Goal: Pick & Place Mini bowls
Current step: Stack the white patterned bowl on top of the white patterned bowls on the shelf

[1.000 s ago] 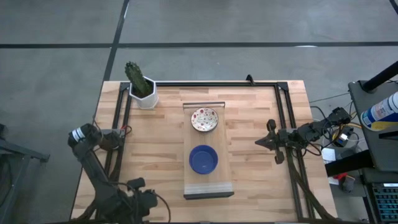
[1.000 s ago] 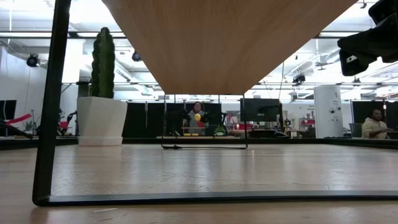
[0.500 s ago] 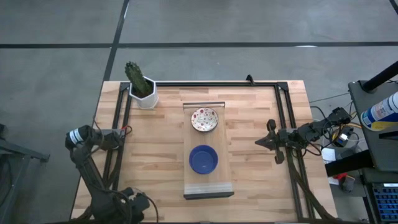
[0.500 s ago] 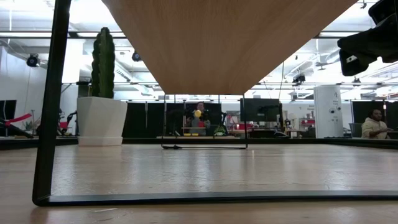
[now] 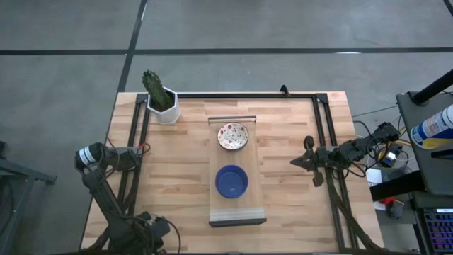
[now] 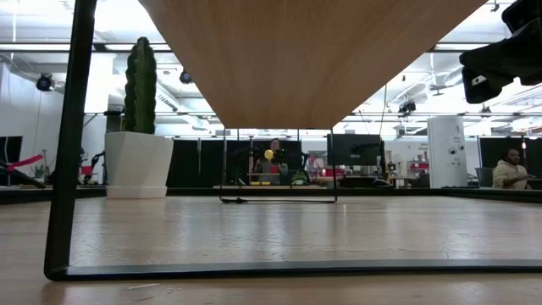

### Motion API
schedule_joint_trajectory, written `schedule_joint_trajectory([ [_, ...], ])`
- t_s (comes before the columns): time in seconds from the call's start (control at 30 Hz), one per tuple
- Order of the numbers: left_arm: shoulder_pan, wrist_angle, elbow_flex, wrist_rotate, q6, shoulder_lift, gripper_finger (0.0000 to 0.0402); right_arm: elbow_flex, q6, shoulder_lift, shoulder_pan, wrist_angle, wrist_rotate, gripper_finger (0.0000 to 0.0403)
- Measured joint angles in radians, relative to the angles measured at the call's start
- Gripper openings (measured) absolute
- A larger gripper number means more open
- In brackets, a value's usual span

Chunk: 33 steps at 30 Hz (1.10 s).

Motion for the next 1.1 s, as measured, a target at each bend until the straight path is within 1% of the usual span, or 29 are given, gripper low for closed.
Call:
schedule_joint_trajectory([
  [0.17, 0.0, -0.003, -0.017, 0.002, 0.005, 0.0, 0.0069, 0.0, 0.0, 0.0, 0.0, 0.0, 0.0, 0.0008],
  [0.3, 0.001, -0.002, -0.02, 0.032, -0.008, 0.0, 0.0069, 0.0, 0.0, 0.0, 0.0, 0.0, 0.0, 0.0008],
  [0.43, 0.001, 0.012, -0.023, 0.037, -0.011, 0.0, 0.0069, 0.0, 0.0, 0.0, 0.0, 0.0, 0.0, 0.0009],
  [0.7, 0.003, 0.002, -0.065, 0.114, 0.01, 0.0, 0.0068, 0.0, 0.0, 0.0, 0.0, 0.0, 0.0, 0.0008],
  [0.8, 0.003, 0.003, -0.065, 0.116, 0.055, 0.0, 0.0059, 0.0, 0.0, 0.0, 0.0, 0.0, 0.0, 0.0009],
  [1.0, 0.008, -0.034, -0.06, 0.128, 0.109, -0.005, 0.0013, 0.0, 0.0, 0.0, 0.0, 0.0, 0.0, 0.0008],
  [1.1, 0.012, -0.063, -0.053, 0.129, 0.14, -0.005, 0.0012, 0.0, 0.0, 0.0, 0.0, 0.0, 0.0, 0.0008],
])
